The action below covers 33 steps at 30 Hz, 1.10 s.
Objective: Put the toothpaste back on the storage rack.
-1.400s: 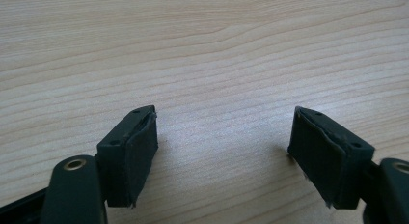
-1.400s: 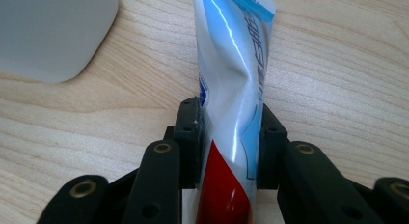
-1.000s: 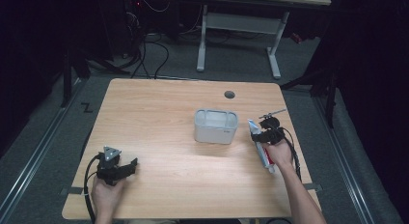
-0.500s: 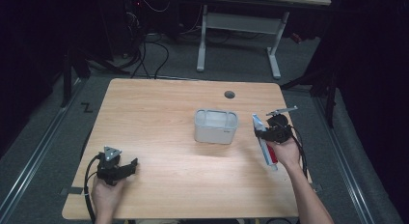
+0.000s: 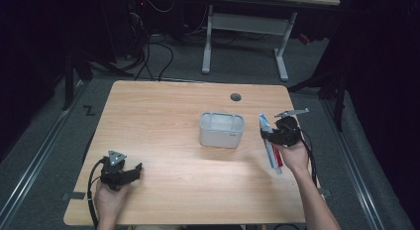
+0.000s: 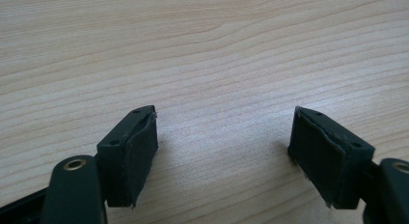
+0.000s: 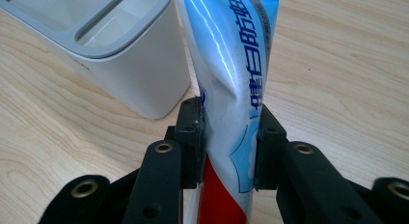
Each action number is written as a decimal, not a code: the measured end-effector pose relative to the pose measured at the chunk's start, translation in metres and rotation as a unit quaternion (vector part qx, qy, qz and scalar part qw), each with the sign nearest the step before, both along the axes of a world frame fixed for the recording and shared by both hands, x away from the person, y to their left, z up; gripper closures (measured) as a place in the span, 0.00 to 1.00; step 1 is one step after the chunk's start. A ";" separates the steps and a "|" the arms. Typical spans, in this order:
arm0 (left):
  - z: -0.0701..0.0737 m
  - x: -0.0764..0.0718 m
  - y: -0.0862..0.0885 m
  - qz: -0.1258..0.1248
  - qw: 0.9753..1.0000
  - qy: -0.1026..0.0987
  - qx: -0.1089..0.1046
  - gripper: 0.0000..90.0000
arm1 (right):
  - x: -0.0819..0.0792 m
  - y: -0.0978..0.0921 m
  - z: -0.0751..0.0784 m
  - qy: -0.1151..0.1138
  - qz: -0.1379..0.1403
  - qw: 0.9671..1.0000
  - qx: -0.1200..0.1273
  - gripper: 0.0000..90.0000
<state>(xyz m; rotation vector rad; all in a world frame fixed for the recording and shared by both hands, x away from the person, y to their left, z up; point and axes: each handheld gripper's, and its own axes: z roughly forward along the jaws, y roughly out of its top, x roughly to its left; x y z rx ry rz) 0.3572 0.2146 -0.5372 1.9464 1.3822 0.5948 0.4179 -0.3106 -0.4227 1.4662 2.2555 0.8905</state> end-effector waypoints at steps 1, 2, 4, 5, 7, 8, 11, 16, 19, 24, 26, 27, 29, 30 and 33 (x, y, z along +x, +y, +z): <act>0.000 0.000 0.000 0.000 1.000 0.001 0.000 0.29 | -0.001 0.001 0.001 -0.003 0.002 1.000 0.000 0.78; 0.000 0.000 0.000 0.000 1.000 0.001 0.000 0.29 | -0.001 0.001 0.002 -0.005 0.005 1.000 -0.002 0.78; 0.000 0.000 0.000 0.001 1.000 0.000 -0.001 0.29 | -0.001 0.003 0.004 -0.008 0.010 1.000 -0.003 0.78; 0.000 0.000 0.000 0.002 1.000 0.000 -0.001 0.29 | -0.002 0.004 0.005 -0.014 0.013 1.000 0.000 0.78; 0.000 0.000 0.000 0.001 1.000 0.001 0.000 0.29 | -0.004 0.005 0.008 -0.020 0.017 1.000 0.009 0.78; 0.000 0.000 0.000 0.001 1.000 0.001 0.000 0.29 | -0.005 0.005 0.010 -0.024 0.019 0.999 0.012 0.78; 0.000 0.000 0.000 0.002 1.000 0.000 0.001 0.29 | -0.007 0.005 0.014 -0.036 0.020 0.999 0.024 0.78; 0.000 0.000 0.000 0.002 1.000 0.000 0.001 0.29 | -0.012 0.009 0.025 -0.059 0.029 0.997 0.038 0.79; 0.000 0.000 0.000 0.002 1.000 0.000 0.001 0.29 | -0.014 0.010 0.031 -0.067 0.038 0.996 0.047 0.79; 0.000 0.000 0.000 0.002 1.000 0.000 0.000 0.29 | -0.017 0.016 0.038 -0.073 0.053 0.995 0.048 0.79; 0.000 0.000 0.000 0.002 1.000 0.000 0.001 0.29 | -0.018 0.020 0.040 -0.067 0.059 0.995 0.045 0.79; 0.000 0.000 0.000 0.001 1.000 0.001 0.001 0.29 | -0.018 0.022 0.041 -0.070 0.066 0.995 0.041 0.79; 0.000 0.000 0.000 0.002 1.000 0.000 0.001 0.29 | -0.020 0.026 0.043 -0.074 0.075 0.994 0.043 0.79; 0.000 0.000 0.000 0.002 1.000 0.002 0.001 0.29 | -0.020 0.029 0.046 -0.076 0.082 0.993 0.046 0.79; 0.000 0.000 0.000 0.002 1.000 0.000 0.000 0.29 | -0.020 0.034 0.053 -0.082 0.094 0.991 0.053 0.79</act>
